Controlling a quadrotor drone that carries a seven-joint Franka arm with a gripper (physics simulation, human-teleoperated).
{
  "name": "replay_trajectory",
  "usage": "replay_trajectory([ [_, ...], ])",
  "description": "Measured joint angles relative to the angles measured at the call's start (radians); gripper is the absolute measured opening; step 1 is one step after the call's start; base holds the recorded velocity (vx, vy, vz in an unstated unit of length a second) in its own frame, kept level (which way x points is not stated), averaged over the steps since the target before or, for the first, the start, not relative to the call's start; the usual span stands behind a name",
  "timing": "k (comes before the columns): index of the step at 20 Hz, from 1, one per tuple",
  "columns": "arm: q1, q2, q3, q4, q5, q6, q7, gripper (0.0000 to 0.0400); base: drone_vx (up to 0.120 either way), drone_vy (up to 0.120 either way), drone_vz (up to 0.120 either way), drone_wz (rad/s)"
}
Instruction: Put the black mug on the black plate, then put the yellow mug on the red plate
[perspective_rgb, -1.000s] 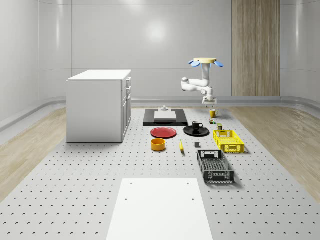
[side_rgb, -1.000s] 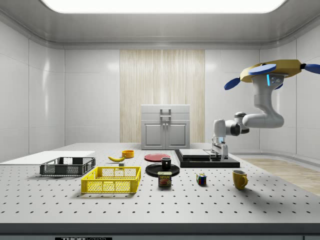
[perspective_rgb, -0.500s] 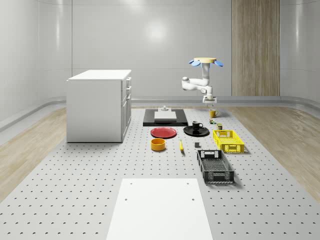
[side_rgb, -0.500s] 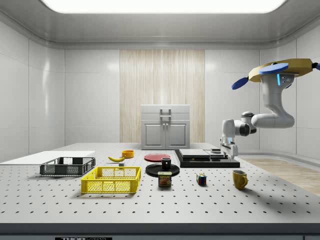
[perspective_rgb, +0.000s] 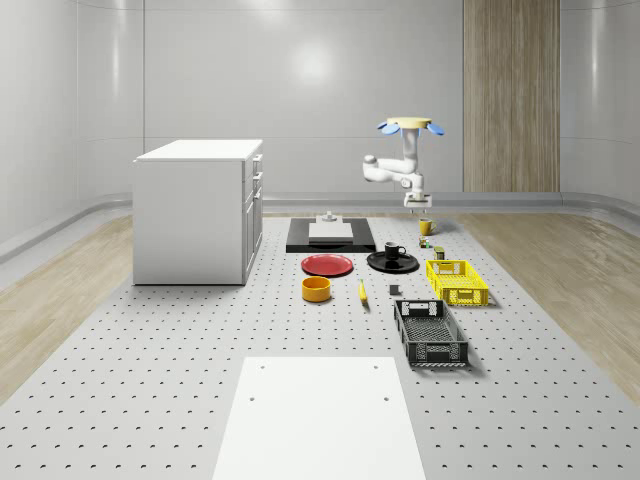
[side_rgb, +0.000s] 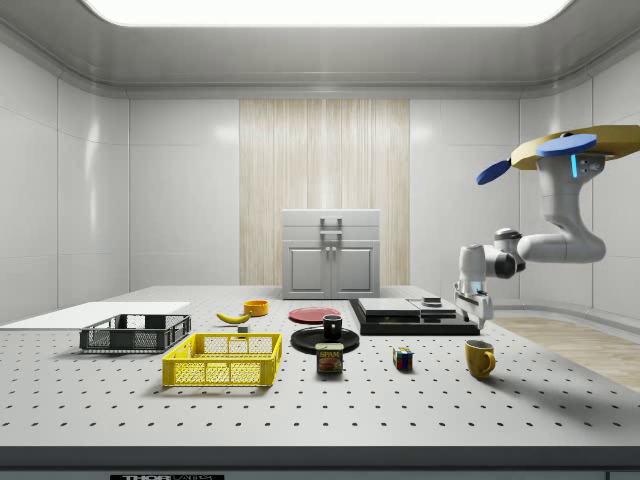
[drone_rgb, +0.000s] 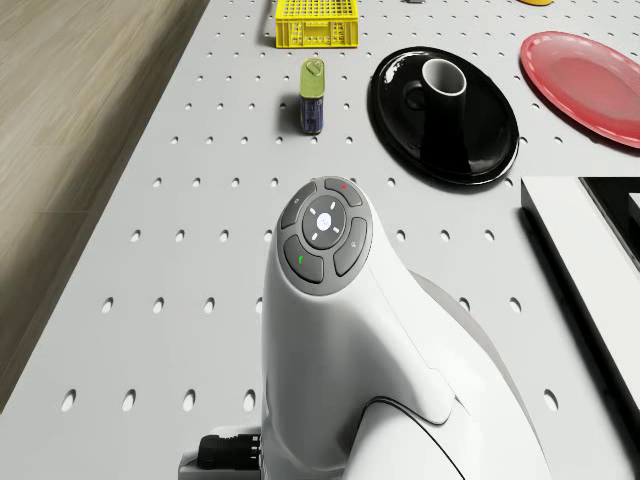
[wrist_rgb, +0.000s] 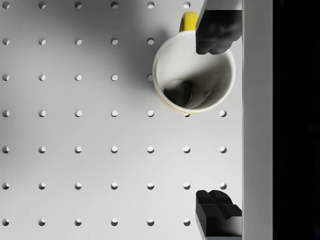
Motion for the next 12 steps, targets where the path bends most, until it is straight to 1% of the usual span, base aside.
replay_trajectory([
  [1, 0.000, 0.000, 0.000, 0.000, 0.000, 0.000, 0.000, 0.0400, 0.000, 0.000, -0.040, 0.000],
  [9, -0.023, 0.002, -0.003, 0.000, -0.003, -0.001, 0.023, 0.0400, 0.000, 0.000, 0.000, 0.000],
  [12, -0.033, 0.002, -0.027, 0.006, -0.026, 0.008, 0.030, 0.0400, 0.000, 0.000, 0.000, 0.000],
])
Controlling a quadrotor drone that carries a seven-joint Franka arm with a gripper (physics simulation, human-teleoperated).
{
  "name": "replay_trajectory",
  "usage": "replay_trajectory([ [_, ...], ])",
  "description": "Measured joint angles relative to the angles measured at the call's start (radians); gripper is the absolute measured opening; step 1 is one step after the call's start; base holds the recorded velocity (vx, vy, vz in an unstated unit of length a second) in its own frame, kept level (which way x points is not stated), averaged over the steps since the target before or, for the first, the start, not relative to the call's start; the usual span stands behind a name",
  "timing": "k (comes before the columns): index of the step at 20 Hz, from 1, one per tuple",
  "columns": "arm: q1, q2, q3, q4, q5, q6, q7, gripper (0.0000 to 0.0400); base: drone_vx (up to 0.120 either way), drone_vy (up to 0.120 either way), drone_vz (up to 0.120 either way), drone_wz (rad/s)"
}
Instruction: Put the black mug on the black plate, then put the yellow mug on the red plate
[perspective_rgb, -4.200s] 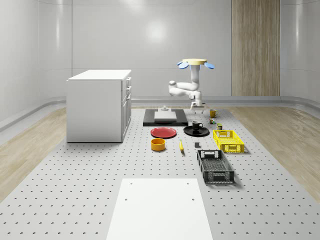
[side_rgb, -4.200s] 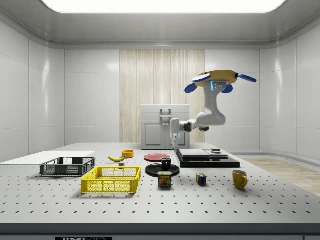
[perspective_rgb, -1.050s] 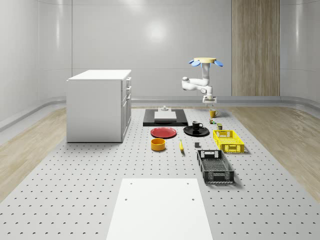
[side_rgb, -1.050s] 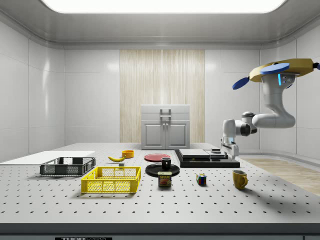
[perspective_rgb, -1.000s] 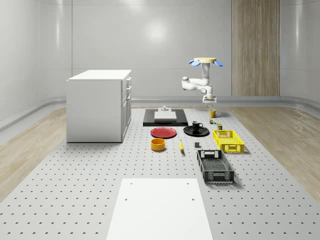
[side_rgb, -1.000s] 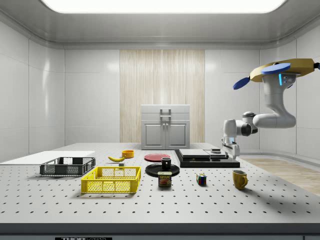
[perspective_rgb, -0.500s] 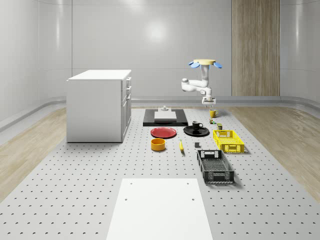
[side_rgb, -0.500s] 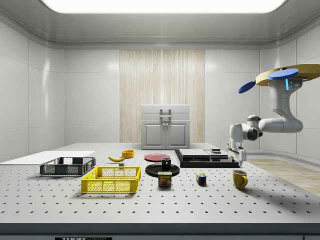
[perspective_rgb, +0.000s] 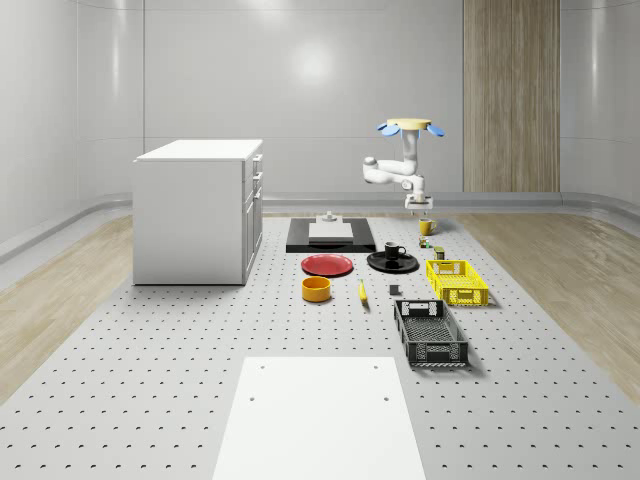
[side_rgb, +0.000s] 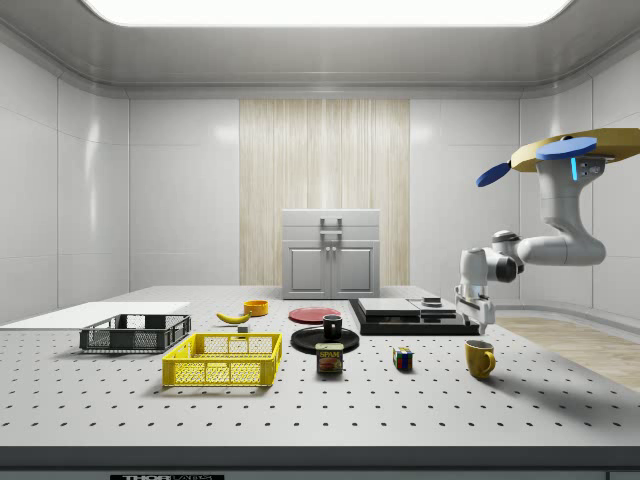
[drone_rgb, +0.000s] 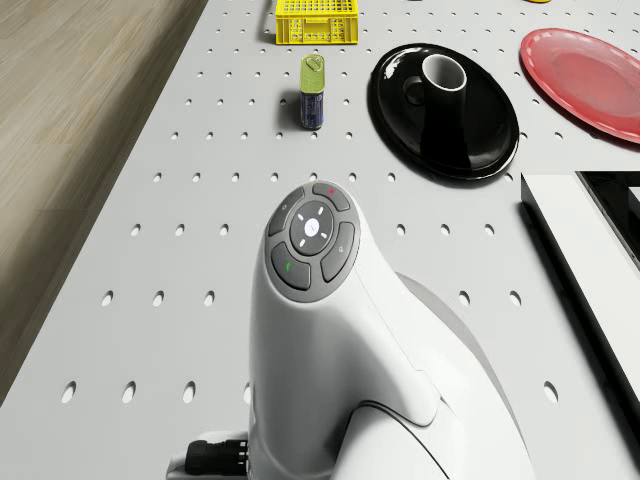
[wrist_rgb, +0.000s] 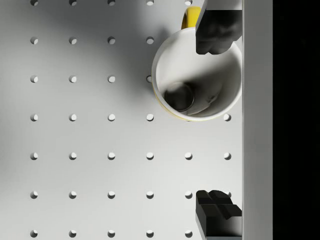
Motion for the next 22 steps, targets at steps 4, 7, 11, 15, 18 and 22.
replay_trajectory([
  [4, -0.011, 0.001, -0.040, 0.010, -0.038, 0.014, 0.005, 0.0400, 0.000, 0.000, 0.000, 0.000],
  [7, -0.017, 0.003, -0.065, 0.018, -0.061, 0.022, 0.006, 0.0400, 0.000, 0.000, 0.000, 0.000],
  [11, -0.023, 0.007, -0.089, 0.025, -0.084, 0.029, 0.007, 0.0400, 0.000, 0.000, 0.000, 0.000],
  [15, -0.027, 0.011, -0.110, 0.032, -0.105, 0.034, 0.007, 0.0400, 0.000, 0.000, 0.000, 0.000],
  [18, -0.028, 0.014, -0.118, 0.035, -0.113, 0.035, 0.007, 0.0400, 0.000, 0.000, 0.000, 0.000],
  [22, -0.027, 0.018, -0.123, 0.036, -0.119, 0.033, 0.006, 0.0400, 0.000, 0.000, 0.000, 0.000],
])
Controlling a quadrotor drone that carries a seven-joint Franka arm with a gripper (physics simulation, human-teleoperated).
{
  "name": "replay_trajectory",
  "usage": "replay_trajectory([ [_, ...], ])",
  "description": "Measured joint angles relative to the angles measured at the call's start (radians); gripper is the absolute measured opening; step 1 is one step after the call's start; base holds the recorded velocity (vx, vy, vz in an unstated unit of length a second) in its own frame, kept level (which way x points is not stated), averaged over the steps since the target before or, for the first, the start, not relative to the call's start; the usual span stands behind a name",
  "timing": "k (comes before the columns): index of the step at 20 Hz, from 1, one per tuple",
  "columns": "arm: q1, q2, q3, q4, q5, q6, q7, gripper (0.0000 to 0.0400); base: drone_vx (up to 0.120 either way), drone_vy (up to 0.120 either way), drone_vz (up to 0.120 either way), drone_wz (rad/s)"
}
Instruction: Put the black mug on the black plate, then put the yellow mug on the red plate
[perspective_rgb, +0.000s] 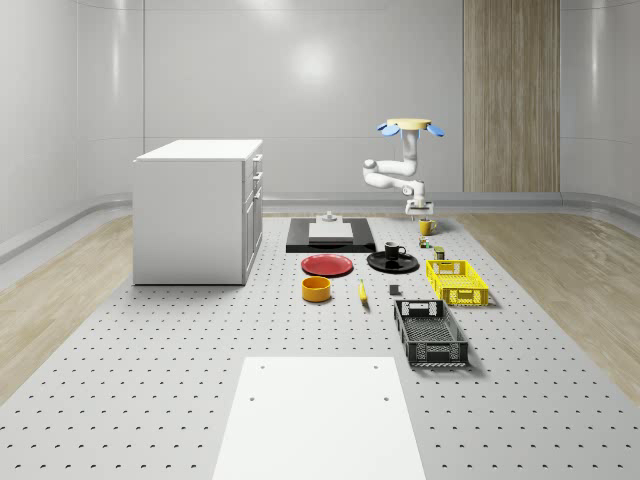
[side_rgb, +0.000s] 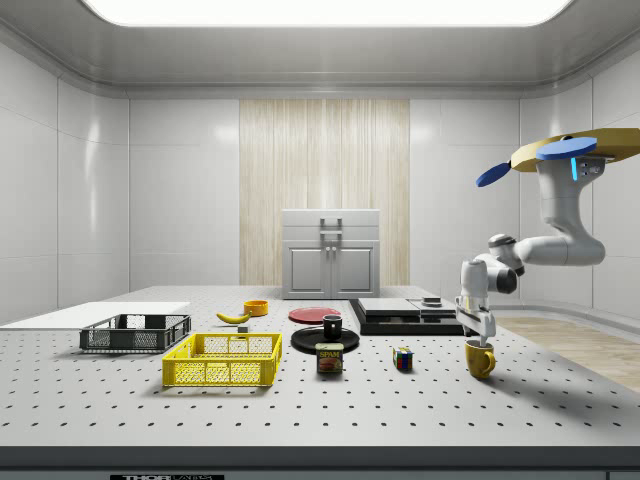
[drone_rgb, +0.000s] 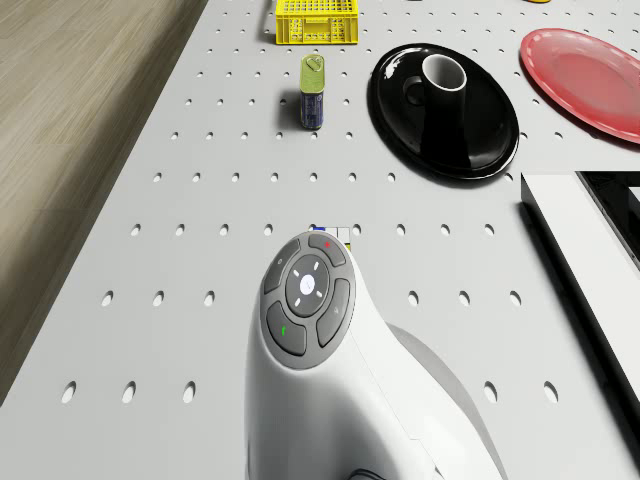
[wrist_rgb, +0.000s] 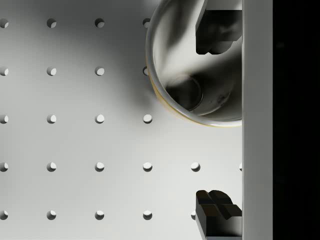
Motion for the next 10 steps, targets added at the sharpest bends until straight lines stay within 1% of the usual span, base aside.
replay_trajectory([
  [10, -0.008, 0.014, -0.030, 0.017, -0.032, 0.003, -0.003, 0.0400, 0.000, 0.000, 0.000, 0.000],
])
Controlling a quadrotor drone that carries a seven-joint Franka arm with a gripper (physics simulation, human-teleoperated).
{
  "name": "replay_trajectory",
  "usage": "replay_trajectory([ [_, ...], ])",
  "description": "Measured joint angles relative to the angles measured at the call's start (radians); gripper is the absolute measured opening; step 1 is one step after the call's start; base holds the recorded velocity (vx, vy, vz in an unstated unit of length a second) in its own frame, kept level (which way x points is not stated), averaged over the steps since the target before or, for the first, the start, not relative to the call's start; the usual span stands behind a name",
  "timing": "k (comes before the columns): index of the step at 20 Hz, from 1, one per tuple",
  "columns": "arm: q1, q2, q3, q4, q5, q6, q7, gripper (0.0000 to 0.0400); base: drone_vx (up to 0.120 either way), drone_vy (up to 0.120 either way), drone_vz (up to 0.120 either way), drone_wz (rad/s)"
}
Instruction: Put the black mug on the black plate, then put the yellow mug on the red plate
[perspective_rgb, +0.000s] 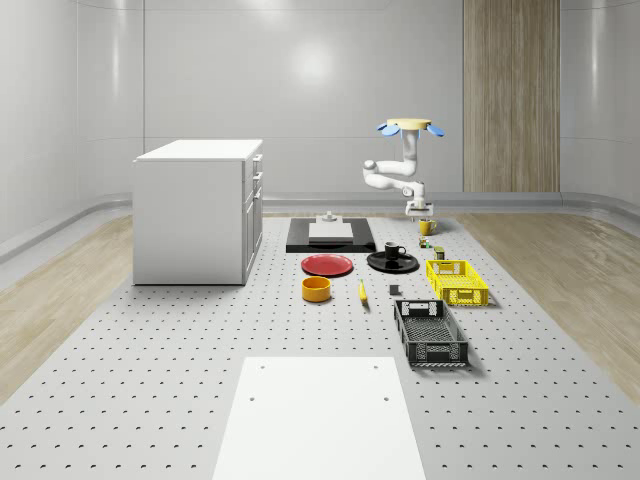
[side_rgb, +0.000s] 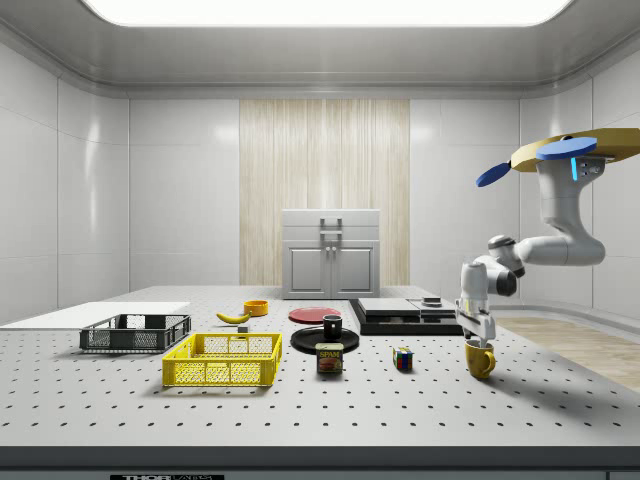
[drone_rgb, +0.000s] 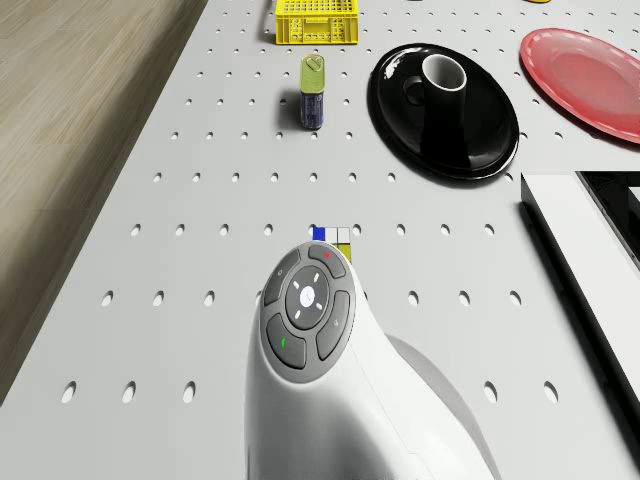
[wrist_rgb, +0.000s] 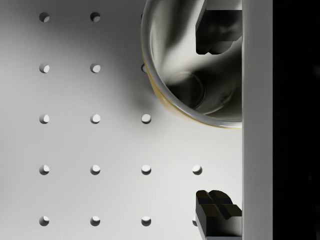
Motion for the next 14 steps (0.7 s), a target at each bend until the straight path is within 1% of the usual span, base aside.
replay_trajectory([
  [3, -0.003, 0.005, -0.003, 0.005, -0.004, -0.002, -0.001, 0.0400, 0.000, 0.000, 0.000, 0.000],
  [4, -0.003, 0.006, -0.003, 0.006, -0.005, -0.002, -0.001, 0.0377, 0.000, 0.000, 0.000, 0.000],
  [5, -0.003, 0.007, -0.004, 0.006, -0.005, -0.003, -0.002, 0.0318, 0.000, 0.000, 0.000, 0.000],
  [6, -0.004, 0.008, -0.004, 0.007, -0.006, -0.004, -0.002, 0.0272, 0.000, 0.000, 0.000, 0.000],
  [8, -0.003, 0.011, -0.005, 0.008, -0.007, -0.005, -0.003, 0.0208, 0.000, 0.000, 0.000, 0.000],
  [9, -0.003, 0.012, -0.005, 0.008, -0.008, -0.006, -0.003, 0.0187, 0.000, 0.000, 0.000, 0.000],
  [11, -0.003, 0.014, -0.005, 0.008, -0.009, -0.008, -0.004, 0.0156, 0.000, 0.000, 0.000, 0.000],
  [14, -0.002, 0.016, -0.006, 0.008, -0.010, -0.010, -0.004, 0.0132, 0.000, 0.000, 0.000, 0.000],
])
